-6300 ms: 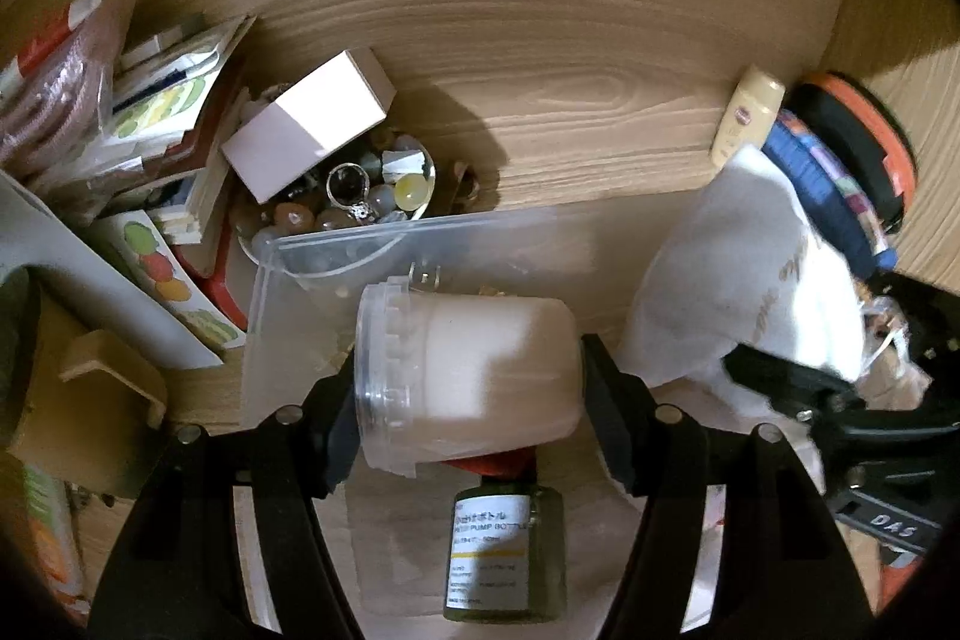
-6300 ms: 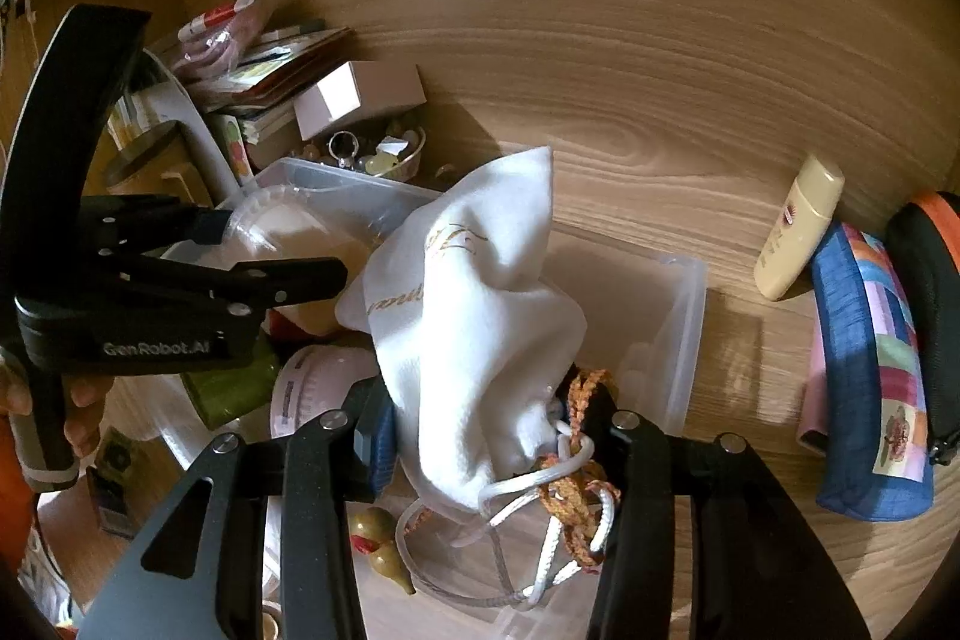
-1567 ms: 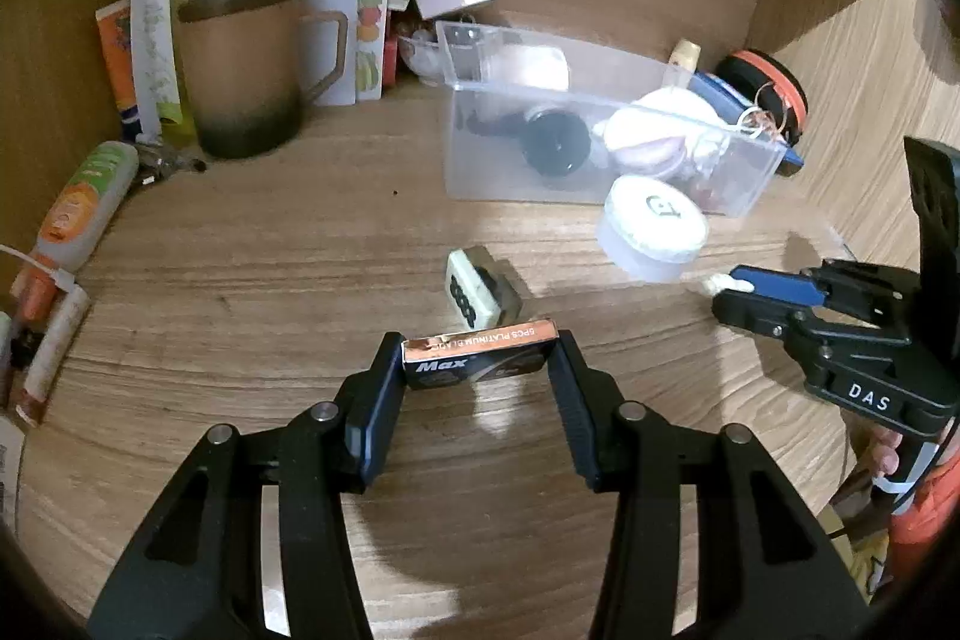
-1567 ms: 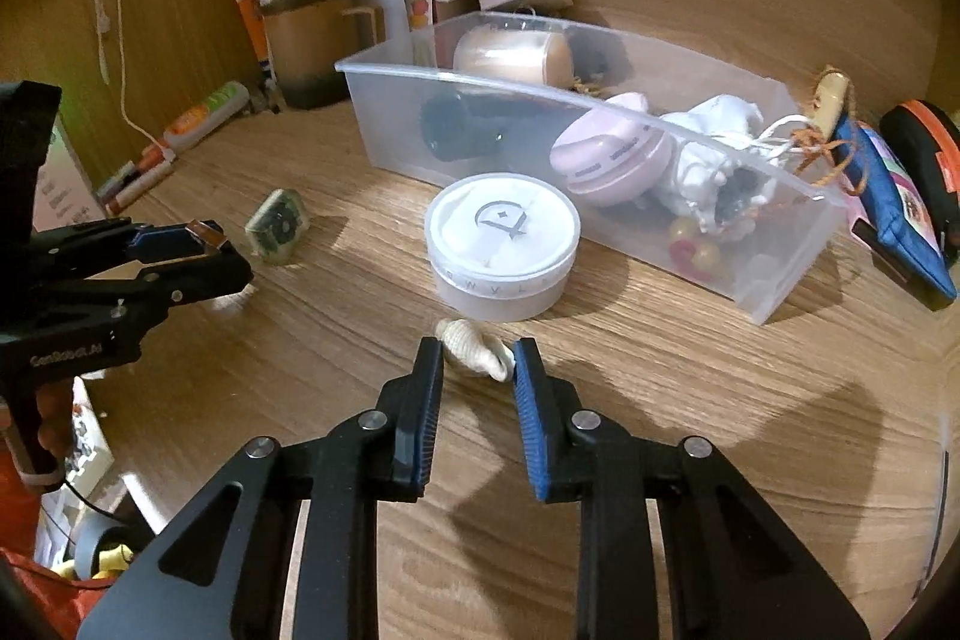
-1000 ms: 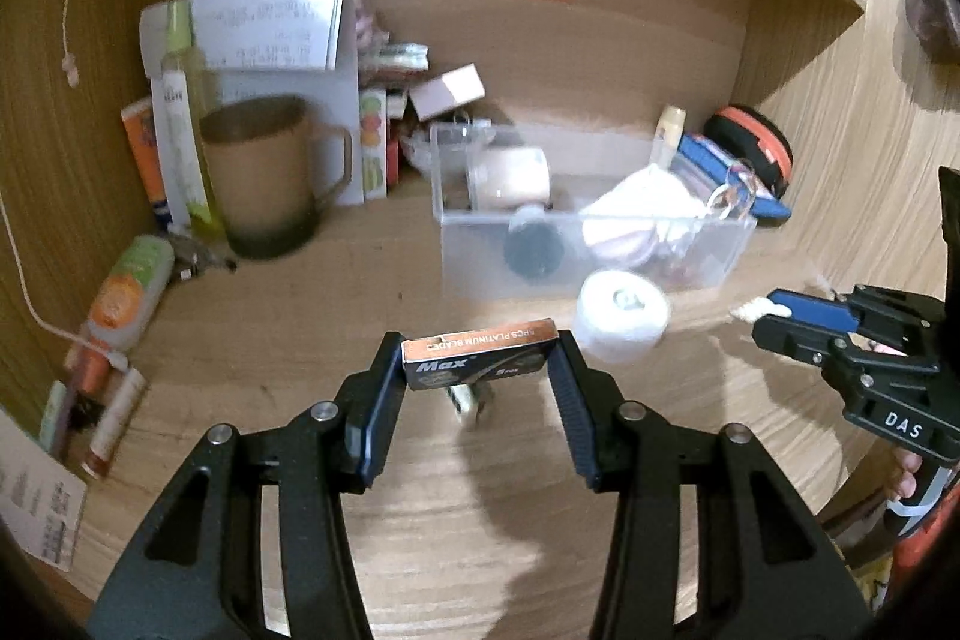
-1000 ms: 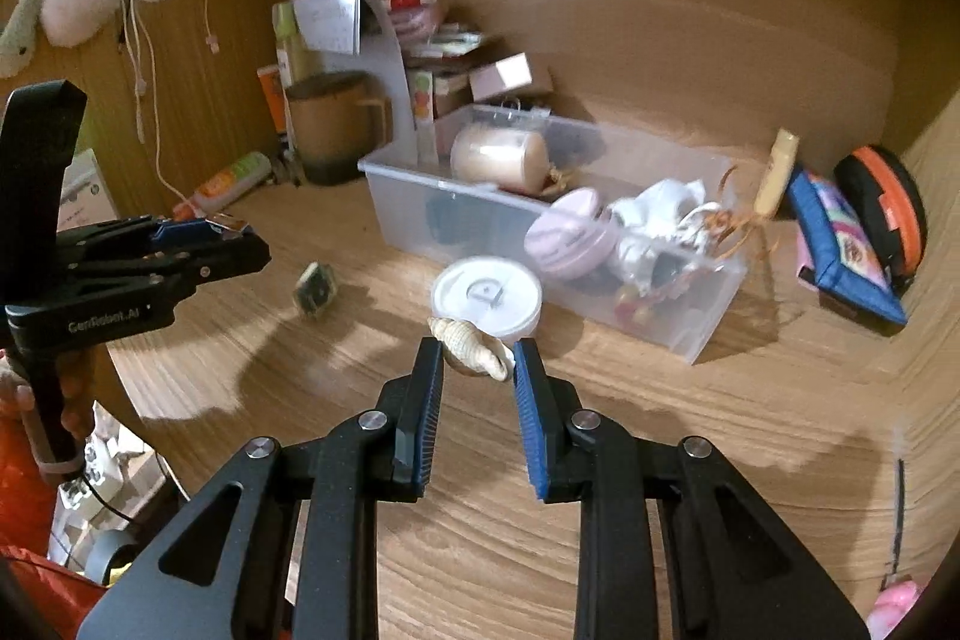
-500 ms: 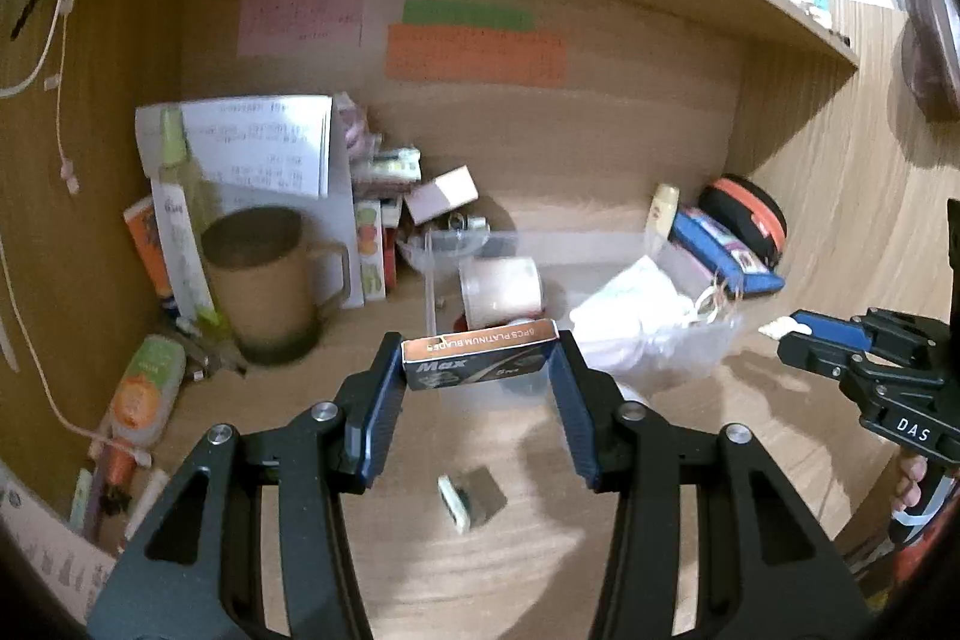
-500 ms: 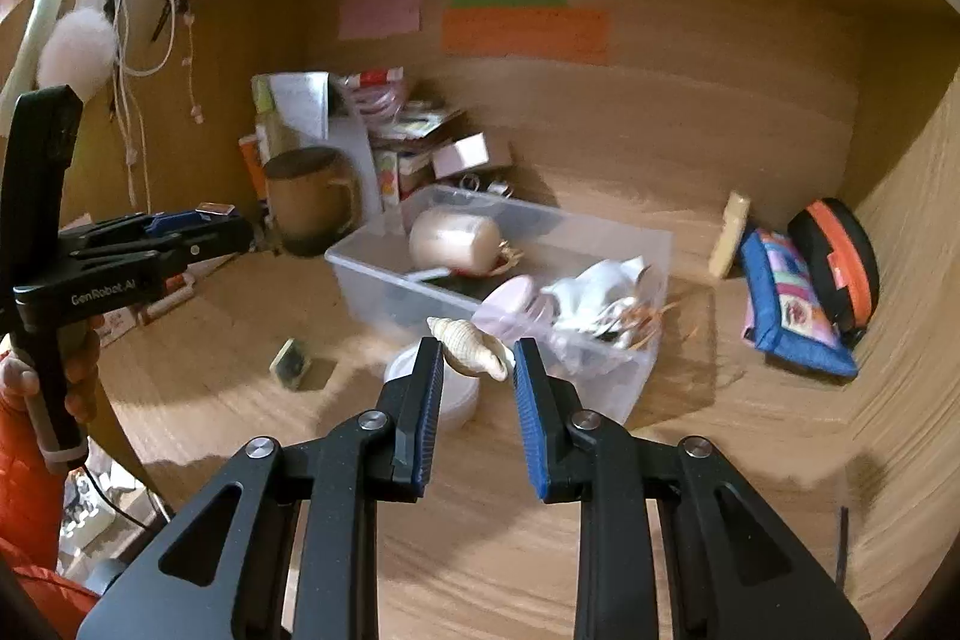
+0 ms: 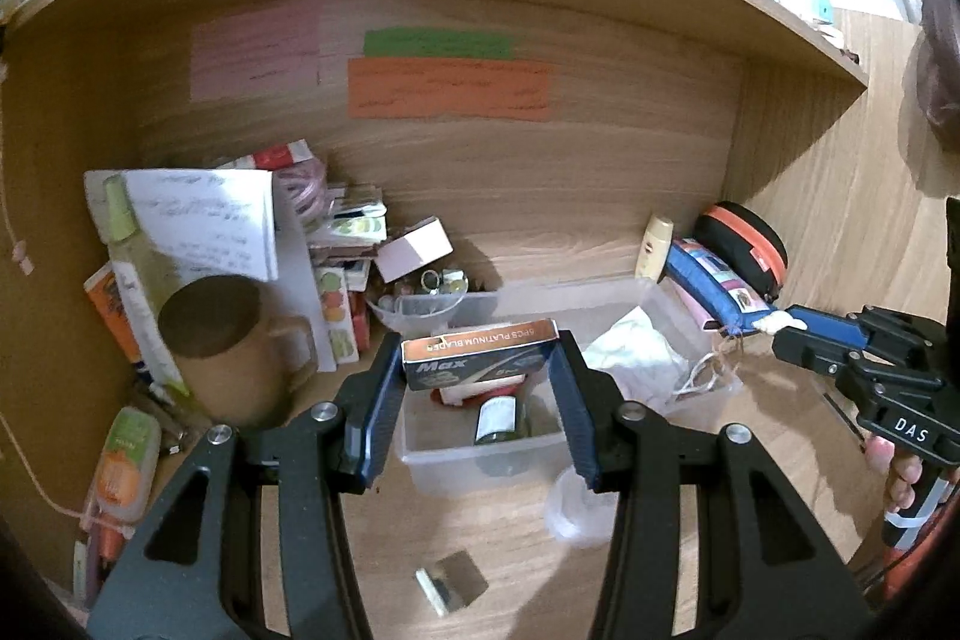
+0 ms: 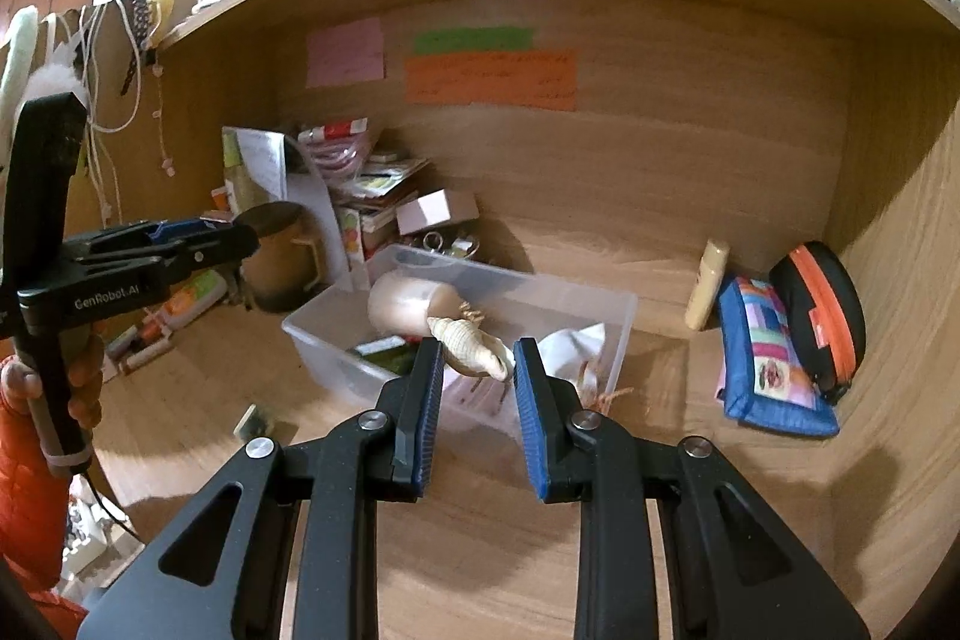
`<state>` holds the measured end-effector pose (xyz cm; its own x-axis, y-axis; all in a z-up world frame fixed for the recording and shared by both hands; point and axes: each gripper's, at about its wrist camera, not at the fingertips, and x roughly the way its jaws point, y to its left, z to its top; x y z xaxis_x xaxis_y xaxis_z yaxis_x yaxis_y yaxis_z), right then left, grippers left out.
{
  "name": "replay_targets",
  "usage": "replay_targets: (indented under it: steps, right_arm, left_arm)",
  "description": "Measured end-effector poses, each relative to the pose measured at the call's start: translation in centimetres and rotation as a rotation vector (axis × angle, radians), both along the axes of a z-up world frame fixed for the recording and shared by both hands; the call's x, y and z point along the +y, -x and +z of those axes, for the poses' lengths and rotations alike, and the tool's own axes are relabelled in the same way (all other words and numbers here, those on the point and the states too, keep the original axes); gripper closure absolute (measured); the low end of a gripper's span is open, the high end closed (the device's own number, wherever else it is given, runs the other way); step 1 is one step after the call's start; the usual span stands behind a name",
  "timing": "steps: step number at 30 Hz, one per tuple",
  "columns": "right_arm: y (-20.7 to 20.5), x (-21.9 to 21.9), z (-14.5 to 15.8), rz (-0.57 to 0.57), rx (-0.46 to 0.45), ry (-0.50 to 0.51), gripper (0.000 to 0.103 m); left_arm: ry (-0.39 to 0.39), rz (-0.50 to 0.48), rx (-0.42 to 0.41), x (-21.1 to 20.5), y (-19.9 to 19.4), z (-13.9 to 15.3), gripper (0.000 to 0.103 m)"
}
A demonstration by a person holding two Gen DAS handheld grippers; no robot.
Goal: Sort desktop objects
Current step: 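Lift the Max box and gourd charm toward the plastic box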
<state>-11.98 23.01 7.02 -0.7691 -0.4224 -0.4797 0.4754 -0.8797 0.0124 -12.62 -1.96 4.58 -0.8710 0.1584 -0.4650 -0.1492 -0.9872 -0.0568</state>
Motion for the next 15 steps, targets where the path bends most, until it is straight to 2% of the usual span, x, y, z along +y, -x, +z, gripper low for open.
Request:
replay_targets:
  steps: [15]
  right_arm:
    - [5.6, 0.1, -0.1, -0.024, -0.015, 0.047, 0.081]
  left_arm:
    - [0.019, -0.079, -0.043, 3.3, 6.0, -0.3, 0.055]
